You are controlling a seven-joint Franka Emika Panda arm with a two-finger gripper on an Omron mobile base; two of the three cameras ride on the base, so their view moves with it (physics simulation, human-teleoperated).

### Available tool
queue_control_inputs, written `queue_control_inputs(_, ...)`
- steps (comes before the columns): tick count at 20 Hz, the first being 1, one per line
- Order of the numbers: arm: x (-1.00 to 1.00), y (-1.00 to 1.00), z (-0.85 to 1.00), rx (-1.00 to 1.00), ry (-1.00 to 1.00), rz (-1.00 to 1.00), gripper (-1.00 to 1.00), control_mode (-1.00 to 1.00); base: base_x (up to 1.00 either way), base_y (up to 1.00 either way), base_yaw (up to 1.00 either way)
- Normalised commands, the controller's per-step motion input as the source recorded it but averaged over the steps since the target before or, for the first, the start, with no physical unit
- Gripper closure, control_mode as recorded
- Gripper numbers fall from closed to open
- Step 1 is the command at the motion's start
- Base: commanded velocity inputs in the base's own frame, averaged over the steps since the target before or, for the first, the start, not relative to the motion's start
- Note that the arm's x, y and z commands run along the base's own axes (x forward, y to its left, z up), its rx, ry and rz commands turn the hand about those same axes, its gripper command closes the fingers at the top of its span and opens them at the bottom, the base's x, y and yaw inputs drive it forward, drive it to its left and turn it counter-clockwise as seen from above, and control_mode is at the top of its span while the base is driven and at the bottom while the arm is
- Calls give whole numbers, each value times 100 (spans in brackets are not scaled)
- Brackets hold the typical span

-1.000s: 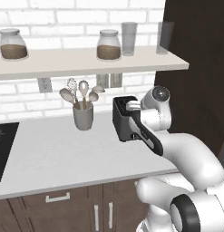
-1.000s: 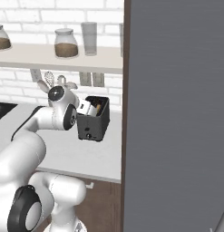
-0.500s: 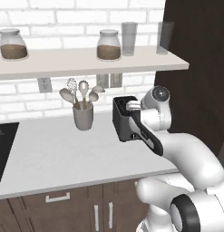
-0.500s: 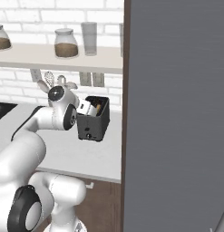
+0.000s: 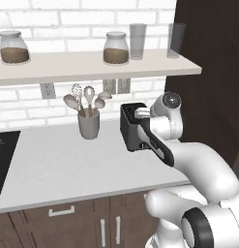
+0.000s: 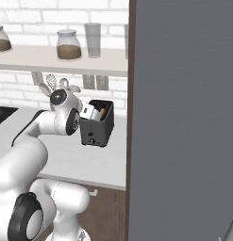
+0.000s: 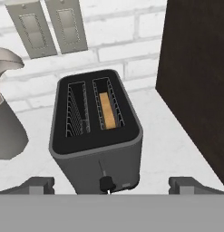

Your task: Start the toaster. Once the lever pops up, take the bread to the plate on the dining counter.

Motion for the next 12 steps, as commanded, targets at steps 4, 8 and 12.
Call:
queue_control_inputs(4,0,0,0,0,0,0,-100,-100,0,0,0)
queue_control_inputs(8,0,0,0,0,0,0,-100,-100,0,0,0)
queue_control_inputs(12,0,0,0,0,0,0,-100,-100,0,0,0)
